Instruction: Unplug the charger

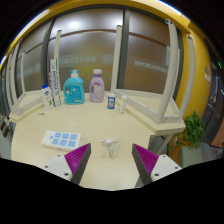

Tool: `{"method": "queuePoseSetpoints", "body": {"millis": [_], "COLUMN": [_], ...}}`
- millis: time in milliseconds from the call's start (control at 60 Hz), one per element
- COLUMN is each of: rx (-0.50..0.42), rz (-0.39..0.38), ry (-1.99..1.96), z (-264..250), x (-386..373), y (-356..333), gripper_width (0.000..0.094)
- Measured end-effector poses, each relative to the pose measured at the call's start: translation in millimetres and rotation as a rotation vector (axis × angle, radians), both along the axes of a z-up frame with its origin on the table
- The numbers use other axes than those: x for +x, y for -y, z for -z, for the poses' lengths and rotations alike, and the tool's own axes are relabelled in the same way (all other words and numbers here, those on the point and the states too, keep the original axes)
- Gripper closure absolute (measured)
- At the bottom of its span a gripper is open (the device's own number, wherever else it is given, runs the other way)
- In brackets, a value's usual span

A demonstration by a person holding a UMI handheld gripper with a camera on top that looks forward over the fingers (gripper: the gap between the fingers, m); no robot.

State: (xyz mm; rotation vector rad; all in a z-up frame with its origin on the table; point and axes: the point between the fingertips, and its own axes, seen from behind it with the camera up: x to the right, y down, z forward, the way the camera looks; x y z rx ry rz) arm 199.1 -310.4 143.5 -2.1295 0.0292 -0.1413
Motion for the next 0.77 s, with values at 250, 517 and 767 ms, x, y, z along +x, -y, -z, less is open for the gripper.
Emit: {"method": "queuePoseSetpoints", "body": {"millis": [250,517,767], "rx": [0.031,0.032,0.058], "rz": [0.033,0.040,0.046], "ry": [0.026,0.029,0.045], "z": [-86.6,-112.0,-126.0], "x": [-37.0,-70.7,-75.0], "y": [174.4,282.8,307.0], "gripper_width": [0.0086,0.0086,0.0087]}}
